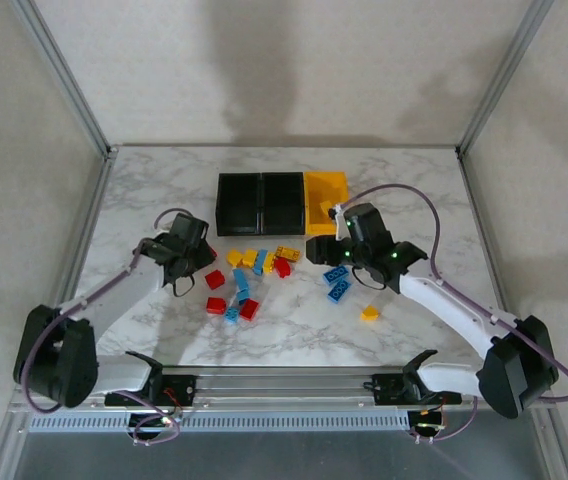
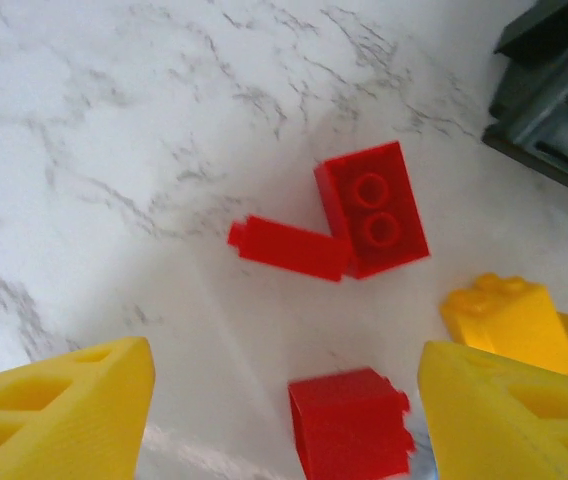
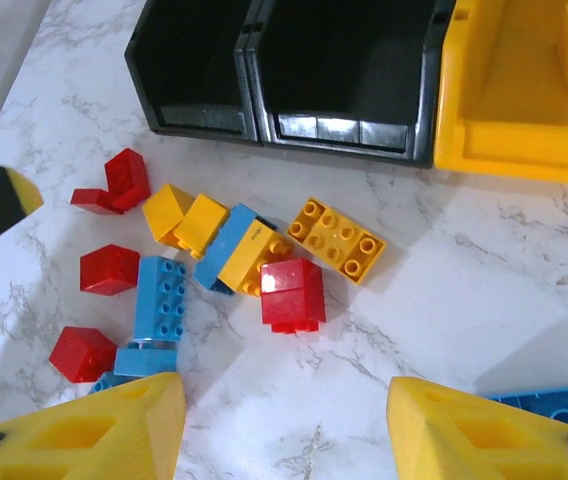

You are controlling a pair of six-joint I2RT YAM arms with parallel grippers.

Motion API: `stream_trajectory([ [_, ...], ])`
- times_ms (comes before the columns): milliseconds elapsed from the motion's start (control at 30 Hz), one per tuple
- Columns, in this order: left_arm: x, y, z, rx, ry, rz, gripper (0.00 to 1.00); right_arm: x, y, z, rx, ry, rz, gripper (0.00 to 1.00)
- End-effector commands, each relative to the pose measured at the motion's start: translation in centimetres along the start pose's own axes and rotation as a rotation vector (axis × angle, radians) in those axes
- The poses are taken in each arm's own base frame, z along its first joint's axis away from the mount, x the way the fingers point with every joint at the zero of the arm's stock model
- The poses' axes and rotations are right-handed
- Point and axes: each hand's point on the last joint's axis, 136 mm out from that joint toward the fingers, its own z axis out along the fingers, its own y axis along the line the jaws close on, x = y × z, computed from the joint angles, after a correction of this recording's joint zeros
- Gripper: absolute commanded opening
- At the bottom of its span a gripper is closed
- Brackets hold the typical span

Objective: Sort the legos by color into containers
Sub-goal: Place the lego in the container, then pick up the lego from the middle-left of the table.

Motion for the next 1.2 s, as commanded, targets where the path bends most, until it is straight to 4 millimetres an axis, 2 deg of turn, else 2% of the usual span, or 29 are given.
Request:
stream_trajectory([
  [0, -1.0, -0.1, 0.6, -0.023, 0.042, 0.127, 0.71, 0.0, 0.6, -0.6, -0.033, -0.034, 0.010, 0.56],
  [233, -1.3, -1.3, 3.3, 0.002, 0.160, 0.214, 0.73, 0.1, 0.2, -0.6, -0.014, -0.033, 0.010, 0.55],
  [433, -0.7, -0.2, 4.5, -0.023, 0.226, 0.244, 0.71, 0.3, -0.2, -0.5, 0.003, -0.032, 0.011, 0.56],
  [633, -0.2, 0.5, 5.0, -0.017, 0.253, 0.239, 0.67, 0.5, -0.4, -0.2, 0.006, -0.022, 0.018, 0.56],
  [767, 0.7, 1.0, 6.0, -0.031, 0.286, 0.242, 0.60, 0.3, -0.3, -0.1, 0.004, -0.025, 0.018, 0.55],
  [1167, 1.3, 2.6, 6.1, -0.058, 0.299, 0.241, 0.64, 0.3, -0.3, 0.2, 0.005, -0.020, 0.023, 0.55],
])
